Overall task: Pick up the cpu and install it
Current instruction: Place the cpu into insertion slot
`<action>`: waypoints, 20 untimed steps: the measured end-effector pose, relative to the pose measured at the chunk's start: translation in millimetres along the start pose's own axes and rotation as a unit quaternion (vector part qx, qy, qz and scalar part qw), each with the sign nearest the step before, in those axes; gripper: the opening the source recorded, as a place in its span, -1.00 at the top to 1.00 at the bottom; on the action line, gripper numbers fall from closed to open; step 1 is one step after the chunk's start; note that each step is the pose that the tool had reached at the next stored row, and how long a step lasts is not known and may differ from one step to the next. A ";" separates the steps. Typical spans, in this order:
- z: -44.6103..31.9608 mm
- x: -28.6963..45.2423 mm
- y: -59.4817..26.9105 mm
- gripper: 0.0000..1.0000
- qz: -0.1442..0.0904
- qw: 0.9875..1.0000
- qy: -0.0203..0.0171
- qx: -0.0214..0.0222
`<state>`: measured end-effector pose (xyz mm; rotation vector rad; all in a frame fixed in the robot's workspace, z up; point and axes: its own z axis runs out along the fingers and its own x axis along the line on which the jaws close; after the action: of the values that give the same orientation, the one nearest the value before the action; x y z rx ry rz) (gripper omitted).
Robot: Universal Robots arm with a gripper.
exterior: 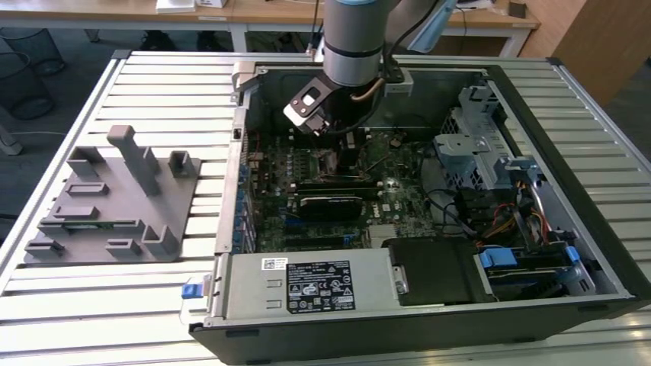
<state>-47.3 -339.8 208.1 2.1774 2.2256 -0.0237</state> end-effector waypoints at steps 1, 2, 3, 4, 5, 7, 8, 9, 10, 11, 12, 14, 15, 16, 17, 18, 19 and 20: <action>1.2 0.1 0.1 -0.06 0.000 1.000 0.000 0.000; 1.9 0.1 0.1 -0.06 0.000 1.000 0.000 0.000; 2.8 0.2 0.1 -0.06 0.000 1.000 0.000 0.000; 3.7 0.6 0.1 -0.06 0.000 1.000 0.000 0.000; 4.5 1.0 0.1 -0.06 0.000 1.000 0.000 0.000; 4.8 1.3 0.1 -0.06 0.000 1.000 0.000 0.000; 4.8 1.3 0.1 -0.06 0.000 1.000 0.000 0.000; 4.9 1.3 0.1 -0.06 0.000 1.000 0.000 0.000; 5.0 1.4 0.1 -0.06 0.000 1.000 0.000 0.000; 5.0 1.5 0.1 -0.06 0.000 1.000 0.000 0.000; 5.0 1.6 0.1 -0.06 0.000 1.000 0.000 0.000; 4.8 1.7 0.1 -0.06 0.000 1.000 0.000 0.000; 4.9 1.8 0.2 -0.06 0.000 1.000 0.000 0.000; 4.9 2.1 0.2 -0.06 0.000 1.000 0.000 0.000; 4.8 2.5 0.2 -0.06 0.000 1.000 0.000 0.000; 4.8 3.0 0.2 -0.06 0.000 1.000 0.000 0.000; 4.8 3.4 0.3 -0.06 0.000 1.000 0.000 0.000; 4.8 3.7 0.3 -0.06 0.000 1.000 0.000 0.000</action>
<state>-47.1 -336.2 203.2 2.1774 2.2258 -0.0239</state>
